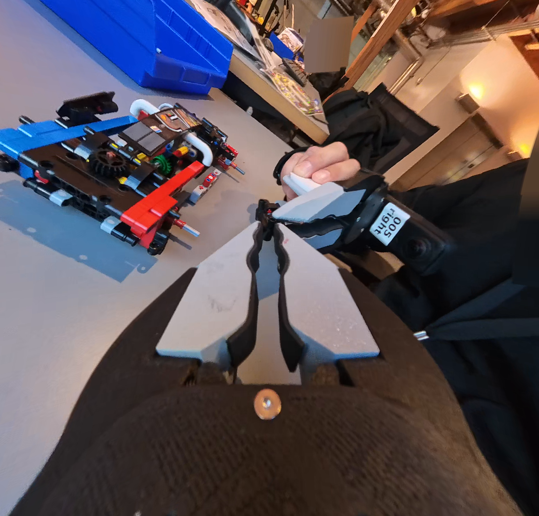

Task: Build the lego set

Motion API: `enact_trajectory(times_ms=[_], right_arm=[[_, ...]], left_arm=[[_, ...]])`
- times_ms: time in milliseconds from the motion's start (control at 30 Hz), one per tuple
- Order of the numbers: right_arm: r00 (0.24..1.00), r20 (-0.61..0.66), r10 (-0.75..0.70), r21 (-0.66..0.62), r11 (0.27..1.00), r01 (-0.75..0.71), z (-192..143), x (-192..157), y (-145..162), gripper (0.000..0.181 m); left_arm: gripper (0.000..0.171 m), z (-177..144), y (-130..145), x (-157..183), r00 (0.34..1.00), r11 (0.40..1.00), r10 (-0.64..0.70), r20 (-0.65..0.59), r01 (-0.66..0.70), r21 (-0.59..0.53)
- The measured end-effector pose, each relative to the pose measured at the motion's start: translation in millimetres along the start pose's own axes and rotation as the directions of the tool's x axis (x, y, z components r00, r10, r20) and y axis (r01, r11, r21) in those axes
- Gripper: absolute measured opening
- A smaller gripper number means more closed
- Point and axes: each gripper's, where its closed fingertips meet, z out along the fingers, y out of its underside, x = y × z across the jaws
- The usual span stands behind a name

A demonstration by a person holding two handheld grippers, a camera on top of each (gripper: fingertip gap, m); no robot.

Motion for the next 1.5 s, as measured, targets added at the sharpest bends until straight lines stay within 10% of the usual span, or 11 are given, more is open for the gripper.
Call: enact_trajectory(times_ms=[167,300,433,933,1167,1500], right_arm=[[0.949,0.135,0.286,0.097,0.949,-0.300,-11,2,-9,0.006],[0.631,0.359,0.687,0.080,0.651,-0.755,-23,25,-1,0.002],[0.377,0.537,0.755,-0.055,0.477,-0.877,-26,11,4,0.005],[0.488,0.664,0.567,-0.075,0.700,-0.710,-31,-38,5,0.000],[0.521,0.693,0.498,-0.131,0.798,-0.588,-28,-62,12,0.000],[0.471,0.703,0.534,-0.189,0.778,-0.599,-21,-60,20,0.002]], left_arm=[[0.004,-5,-2,-1,0.950,0.955,0.295,0.103,-0.289,-0.069],[0.005,-12,-3,15,0.812,0.819,0.572,0.116,-0.561,-0.120],[0.004,-3,5,22,0.736,0.743,0.668,0.106,-0.652,-0.154],[0.004,7,39,17,0.829,0.798,0.528,-0.182,-0.558,-0.228],[0.004,10,63,-17,0.867,0.732,0.467,-0.174,-0.489,-0.475],[0.005,12,74,-21,0.862,0.681,0.460,-0.213,-0.497,-0.538]])
